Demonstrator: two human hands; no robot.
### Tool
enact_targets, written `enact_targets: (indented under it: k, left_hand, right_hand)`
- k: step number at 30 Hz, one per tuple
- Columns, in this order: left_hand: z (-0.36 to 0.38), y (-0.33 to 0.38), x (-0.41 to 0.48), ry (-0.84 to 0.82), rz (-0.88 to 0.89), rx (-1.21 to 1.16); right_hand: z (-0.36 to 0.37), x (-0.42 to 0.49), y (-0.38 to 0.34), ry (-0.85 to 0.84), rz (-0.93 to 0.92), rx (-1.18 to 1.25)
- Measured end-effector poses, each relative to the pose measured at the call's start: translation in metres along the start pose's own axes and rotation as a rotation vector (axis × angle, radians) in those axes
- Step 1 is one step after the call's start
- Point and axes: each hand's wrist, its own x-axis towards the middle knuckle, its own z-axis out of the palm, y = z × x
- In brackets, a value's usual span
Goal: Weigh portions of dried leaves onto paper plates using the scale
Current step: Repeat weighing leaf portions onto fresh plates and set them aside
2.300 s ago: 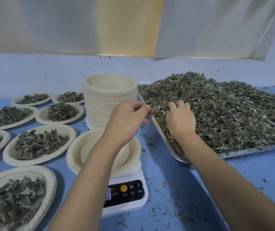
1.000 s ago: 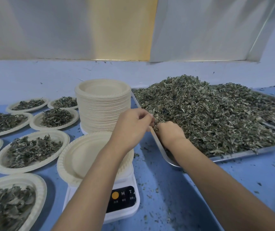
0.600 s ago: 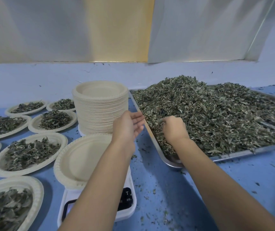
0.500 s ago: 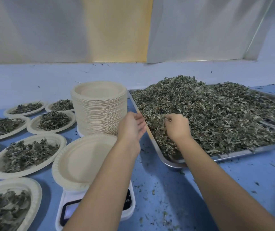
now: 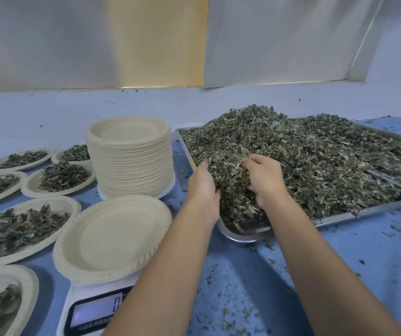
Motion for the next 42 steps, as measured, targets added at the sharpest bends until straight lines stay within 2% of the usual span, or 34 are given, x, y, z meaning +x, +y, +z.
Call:
enact_targets:
  k: [5,10,21,25,31,34,38,42]
  left_hand:
    - [0.008,-0.005,0.008,0.025,-0.004,0.004]
    - [0.011,-0.011,0.012,0.027,-0.043,-0.071]
    - [0.015,-0.014,0.011,0.033,-0.061,-0.193]
    - [0.016,-0.015,0.012,0.042,-0.083,-0.195]
    - [0.018,-0.014,0.011,0.076,-0.104,-0.073]
    - [0.019,-0.014,0.009,0.083,-0.084,0.012]
    - [0.018,-0.015,0.010,0.096,-0.073,0.013]
    - [0.018,-0.013,0.010,0.125,-0.040,0.022]
  right_hand:
    - [0.004,-0.007,-0.009,-0.072,0.194,0.227]
    - [0.004,-0.007,-0.012,-0.113,0.270,0.397]
    - [0.020,-0.019,-0.008,0.045,0.401,0.555]
    - [0.022,-0.024,-0.009,0.134,0.400,0.552]
    - [0.024,-0.024,-0.003,0.151,0.364,0.498]
    - [0.023,-0.025,-0.003,0.123,0.410,0.463]
    - [0.025,-0.027,-0.003,0.019,0.460,0.475]
    - [0.026,-0.027,-0.003,0.014,0.451,0.505]
